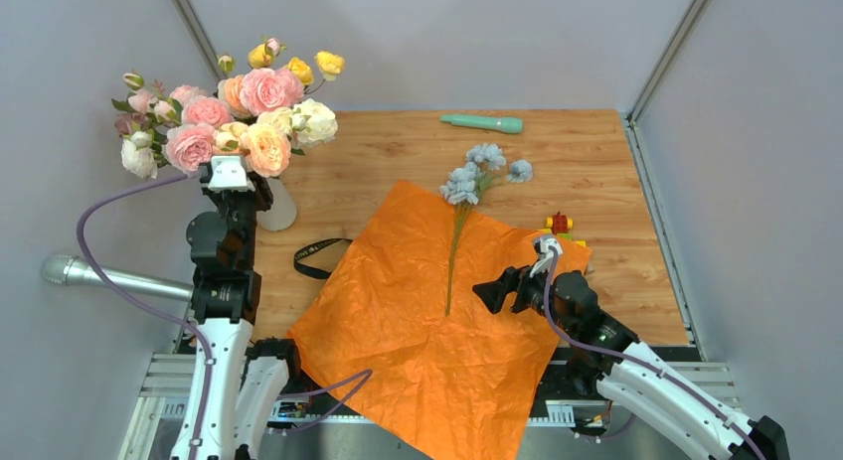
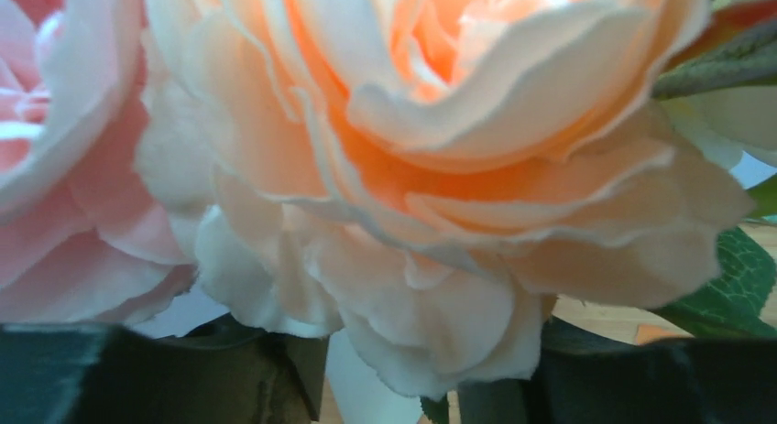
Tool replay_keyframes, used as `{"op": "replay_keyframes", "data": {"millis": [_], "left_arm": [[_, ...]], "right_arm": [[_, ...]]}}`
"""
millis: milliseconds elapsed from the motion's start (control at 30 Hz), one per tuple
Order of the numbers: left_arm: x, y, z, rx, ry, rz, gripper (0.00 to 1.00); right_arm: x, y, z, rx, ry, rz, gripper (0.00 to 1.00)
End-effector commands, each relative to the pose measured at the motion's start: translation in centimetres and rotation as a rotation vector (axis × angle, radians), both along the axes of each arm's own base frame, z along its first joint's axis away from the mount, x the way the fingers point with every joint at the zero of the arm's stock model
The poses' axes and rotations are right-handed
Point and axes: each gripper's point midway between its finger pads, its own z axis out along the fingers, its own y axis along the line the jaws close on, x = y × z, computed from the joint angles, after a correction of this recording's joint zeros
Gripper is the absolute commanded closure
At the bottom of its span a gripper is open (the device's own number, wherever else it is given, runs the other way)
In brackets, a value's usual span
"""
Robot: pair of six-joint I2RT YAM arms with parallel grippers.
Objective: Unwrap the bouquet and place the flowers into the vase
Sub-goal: Insert the fake flower into the vase.
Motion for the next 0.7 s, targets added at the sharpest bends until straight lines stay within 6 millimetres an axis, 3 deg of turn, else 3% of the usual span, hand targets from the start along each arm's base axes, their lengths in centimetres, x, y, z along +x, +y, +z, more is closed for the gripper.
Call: {"op": "replay_keyframes", "data": {"millis": [0,400,667], "left_arm": [[-0.6,-0.5,0.2,-0.025,-0.012,-0.029,0.43],[-2.0,-1.5,-0.4,-0.053,0.01,-0.077,0.09],[-3.0,-2.5,-1.8,-0.093,0.073,-0.11,0.01]], "right_arm": [[0.3,0.5,1.3,0.045,-0.025,0.003,0.09],[0.3,0.4,1.4,0.044,-0.025,0.002,0.09],[0.3,0.5,1.5,0.045,-0.025,0.001,0.09]]}}
